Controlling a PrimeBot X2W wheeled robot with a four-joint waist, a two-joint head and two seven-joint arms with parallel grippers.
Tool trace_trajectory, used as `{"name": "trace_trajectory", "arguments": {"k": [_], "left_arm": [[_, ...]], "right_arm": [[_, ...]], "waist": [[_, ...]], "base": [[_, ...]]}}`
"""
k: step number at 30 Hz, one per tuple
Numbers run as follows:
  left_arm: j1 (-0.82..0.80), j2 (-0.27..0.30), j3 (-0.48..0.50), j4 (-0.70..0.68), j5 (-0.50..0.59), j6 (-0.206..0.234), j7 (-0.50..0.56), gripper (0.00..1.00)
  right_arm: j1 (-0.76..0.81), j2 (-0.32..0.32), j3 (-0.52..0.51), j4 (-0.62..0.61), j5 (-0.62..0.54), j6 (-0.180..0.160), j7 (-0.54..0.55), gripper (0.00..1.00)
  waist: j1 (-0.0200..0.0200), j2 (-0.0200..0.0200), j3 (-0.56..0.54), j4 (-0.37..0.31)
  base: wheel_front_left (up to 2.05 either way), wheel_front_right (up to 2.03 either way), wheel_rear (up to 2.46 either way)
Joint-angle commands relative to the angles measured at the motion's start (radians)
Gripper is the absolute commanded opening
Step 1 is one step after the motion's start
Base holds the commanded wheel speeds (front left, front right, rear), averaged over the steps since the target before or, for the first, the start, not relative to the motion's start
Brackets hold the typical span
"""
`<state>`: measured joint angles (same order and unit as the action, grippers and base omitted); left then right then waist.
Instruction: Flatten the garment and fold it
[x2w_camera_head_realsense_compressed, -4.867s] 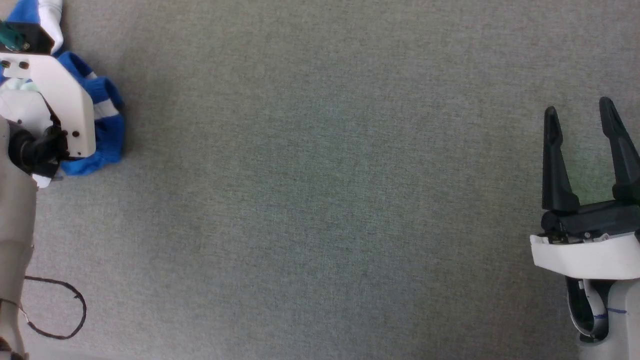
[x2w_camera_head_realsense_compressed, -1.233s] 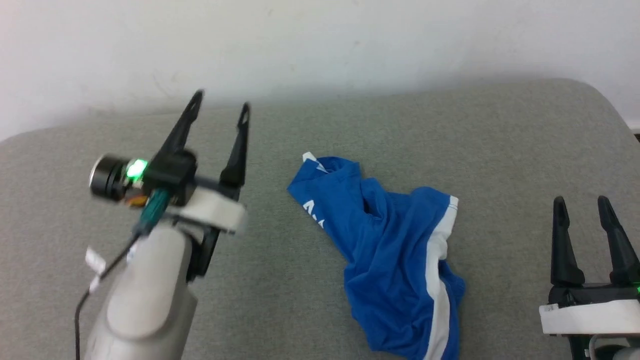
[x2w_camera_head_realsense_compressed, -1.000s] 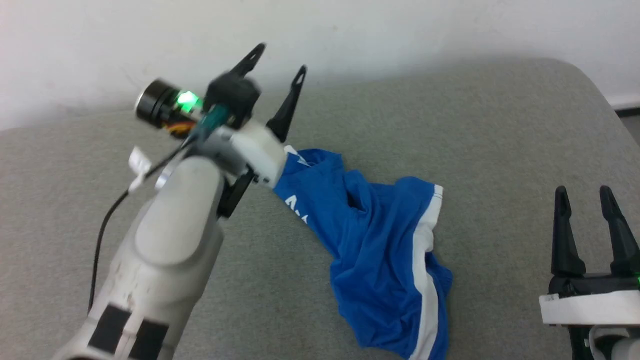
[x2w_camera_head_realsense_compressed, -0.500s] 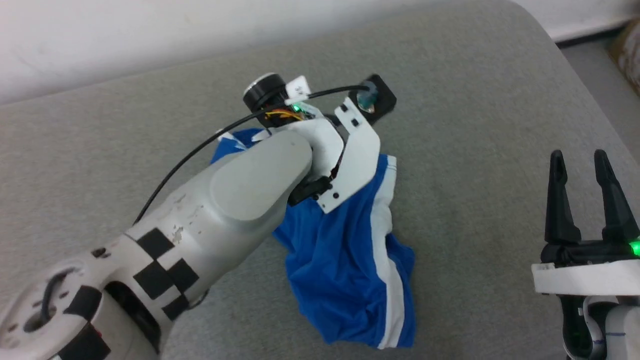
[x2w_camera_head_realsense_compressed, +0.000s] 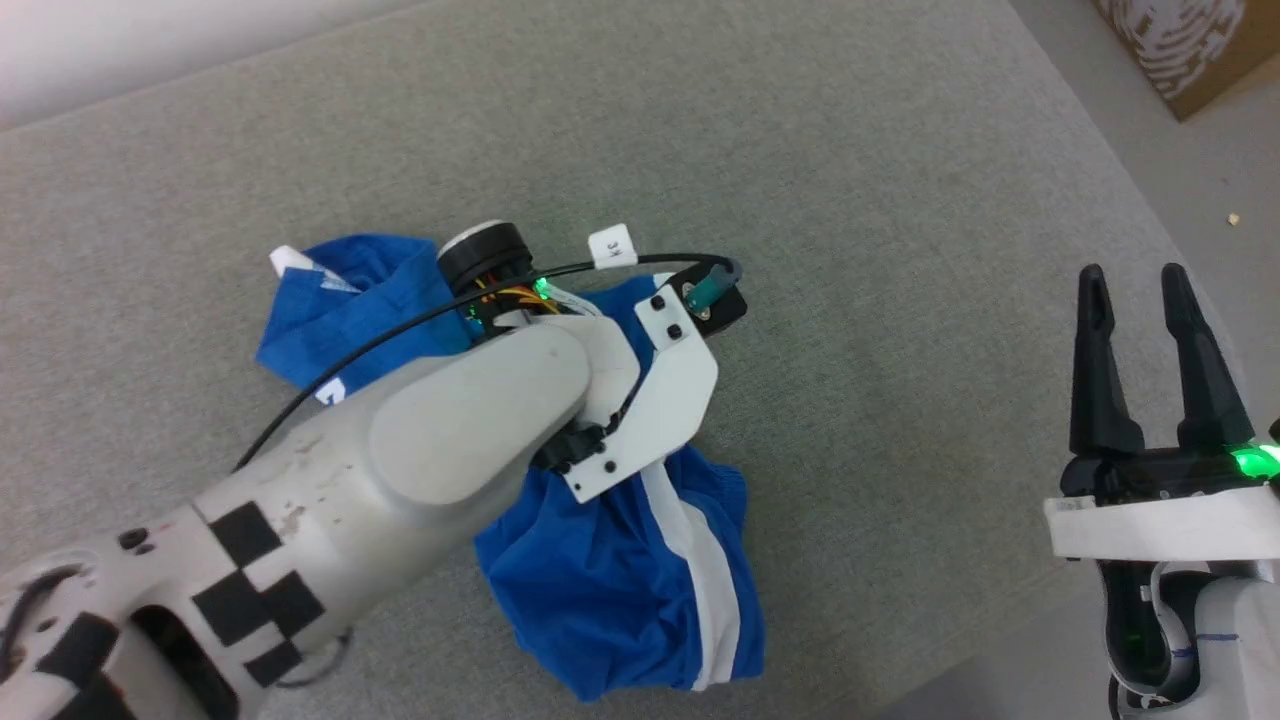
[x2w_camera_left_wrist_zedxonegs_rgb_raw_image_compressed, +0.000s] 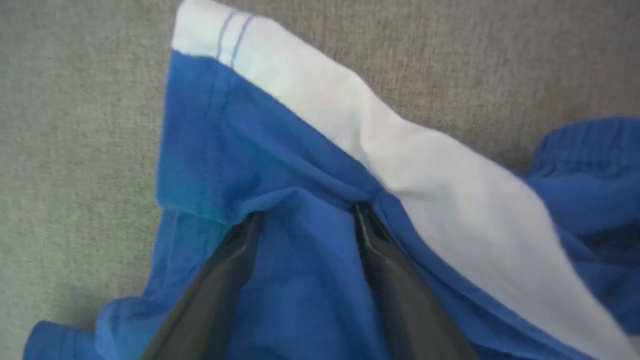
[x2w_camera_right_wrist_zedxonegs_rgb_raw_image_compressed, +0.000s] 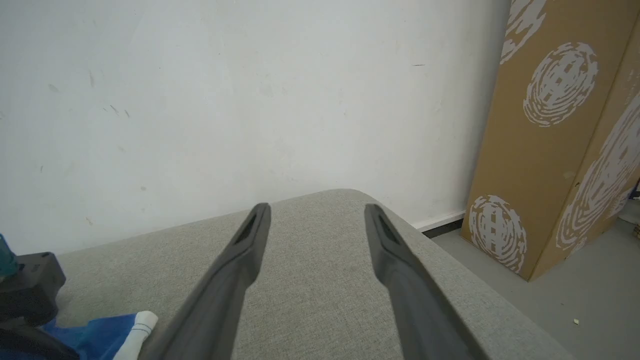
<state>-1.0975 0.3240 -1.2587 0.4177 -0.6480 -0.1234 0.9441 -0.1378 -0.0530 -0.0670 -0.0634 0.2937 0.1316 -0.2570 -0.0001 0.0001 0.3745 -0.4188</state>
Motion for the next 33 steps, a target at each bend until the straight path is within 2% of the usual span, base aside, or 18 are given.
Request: {"name": "trace_trajectory", "arguments": {"k": [1, 3, 5, 9, 12, 16, 20, 26, 30, 33], "left_arm": [[0.059, 0.021, -0.021, 0.012, 0.005, -0.007, 0.003, 0.00], [0.054, 0.047, -0.021, -0.019, -0.003, -0.007, -0.046, 0.00], [0.028, 0.063, -0.021, -0.039, -0.020, -0.007, -0.145, 0.00], [-0.039, 0.082, -0.009, -0.039, -0.057, -0.007, -0.416, 0.00], [-0.042, 0.109, 0.054, -0.026, -0.060, 0.005, -0.594, 0.00], [0.038, 0.181, 0.143, -0.049, -0.091, 0.093, -0.751, 0.00], [0.181, 0.285, 0.193, -0.098, -0.137, 0.189, -0.826, 0.00], [0.468, 0.429, 0.283, -0.152, -0.272, 0.339, -0.948, 0.00], [0.635, 0.454, 0.290, -0.153, -0.339, 0.408, -0.985, 0.00], [0.714, 0.434, 0.278, -0.131, -0.382, 0.402, -0.994, 0.00]], "right_arm": [[-0.006, 0.003, -0.005, 0.002, 0.004, -0.001, -0.005, 1.00], [0.003, 0.003, -0.015, 0.003, 0.000, -0.001, -0.005, 1.00], [0.012, 0.003, -0.026, 0.001, -0.008, -0.001, -0.005, 1.00], [0.042, 0.003, -0.044, -0.004, -0.038, -0.001, -0.005, 1.00], [0.069, 0.003, -0.064, -0.010, -0.059, -0.001, -0.005, 1.00], [0.103, 0.003, -0.078, -0.016, -0.080, -0.001, -0.005, 1.00], [0.130, 0.003, -0.079, -0.021, -0.095, -0.001, -0.005, 1.00], [0.147, 0.003, -0.074, -0.026, -0.109, -0.001, -0.005, 1.00], [0.161, 0.003, -0.065, -0.023, -0.122, -0.001, -0.005, 1.00], [0.163, 0.003, -0.059, -0.018, -0.132, -0.001, -0.005, 1.00]], "waist": [[0.0001, -0.0001, 0.017, -0.019], [0.0001, -0.0001, 0.001, -0.002], [0.0001, -0.0001, -0.020, 0.026], [0.0001, -0.0001, -0.079, 0.097], [0.0001, -0.0001, -0.129, 0.163], [0.0001, -0.0001, -0.184, 0.249], [0.0001, -0.0001, -0.218, 0.324], [0.0001, -0.0001, -0.237, 0.382], [0.0001, -0.0001, -0.245, 0.401], [0.0001, -0.0001, -0.250, 0.408]], "base": [[0.00, 0.00, 0.00], [0.00, 0.00, 0.00], [0.00, 0.00, 0.00], [0.00, 0.00, 0.00], [0.00, 0.00, 0.00], [0.00, 0.00, 0.00], [0.00, 0.00, 0.00], [0.00, 0.00, 0.00], [0.00, 0.00, 0.00], [0.00, 0.00, 0.00]]}}
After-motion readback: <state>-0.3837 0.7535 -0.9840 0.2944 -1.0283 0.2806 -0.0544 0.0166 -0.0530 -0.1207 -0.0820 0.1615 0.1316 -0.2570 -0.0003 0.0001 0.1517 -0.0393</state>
